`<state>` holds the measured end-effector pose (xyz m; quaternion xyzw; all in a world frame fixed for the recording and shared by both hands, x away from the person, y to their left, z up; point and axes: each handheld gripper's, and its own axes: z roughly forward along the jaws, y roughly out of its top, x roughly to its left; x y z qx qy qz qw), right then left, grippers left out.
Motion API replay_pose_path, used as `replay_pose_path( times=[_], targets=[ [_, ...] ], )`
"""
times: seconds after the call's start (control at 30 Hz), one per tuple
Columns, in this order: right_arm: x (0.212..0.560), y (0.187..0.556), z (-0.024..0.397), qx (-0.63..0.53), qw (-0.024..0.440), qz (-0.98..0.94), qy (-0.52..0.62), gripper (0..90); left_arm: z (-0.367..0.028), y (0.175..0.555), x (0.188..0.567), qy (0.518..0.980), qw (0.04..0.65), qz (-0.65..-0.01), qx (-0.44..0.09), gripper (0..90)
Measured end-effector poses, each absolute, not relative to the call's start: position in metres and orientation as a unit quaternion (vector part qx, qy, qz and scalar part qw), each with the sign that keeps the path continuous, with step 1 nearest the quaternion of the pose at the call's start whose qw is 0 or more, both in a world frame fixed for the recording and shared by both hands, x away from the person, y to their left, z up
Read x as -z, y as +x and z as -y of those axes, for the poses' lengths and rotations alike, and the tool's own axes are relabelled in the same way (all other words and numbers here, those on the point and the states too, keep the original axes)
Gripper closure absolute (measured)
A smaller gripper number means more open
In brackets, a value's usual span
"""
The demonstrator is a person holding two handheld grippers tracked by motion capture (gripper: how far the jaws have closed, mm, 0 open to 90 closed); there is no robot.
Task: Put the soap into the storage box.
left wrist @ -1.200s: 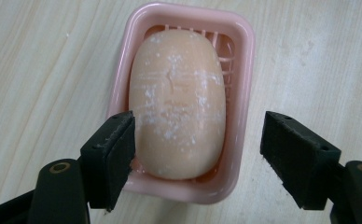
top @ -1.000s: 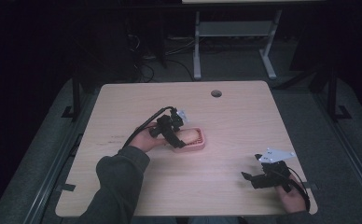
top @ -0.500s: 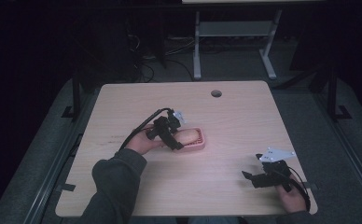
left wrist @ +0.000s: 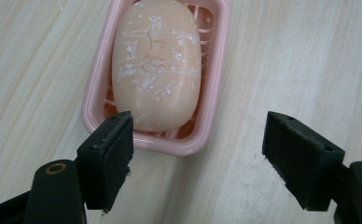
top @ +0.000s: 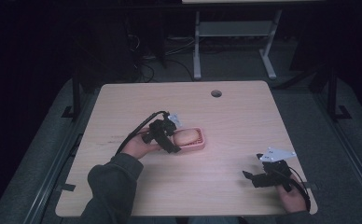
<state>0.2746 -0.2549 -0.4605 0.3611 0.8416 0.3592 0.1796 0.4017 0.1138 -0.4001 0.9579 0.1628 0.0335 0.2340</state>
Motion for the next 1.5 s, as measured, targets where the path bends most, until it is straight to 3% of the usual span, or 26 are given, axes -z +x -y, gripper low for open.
replay_pose_path(
  times=[1.5],
  targets=[
    [0.461,0.277,0.258,-0.352,0.184,-0.839,0.370,14.1,-0.163,0.366,0.412,0.954,0.238,-0.181,-0.038,23.0]
  ],
)
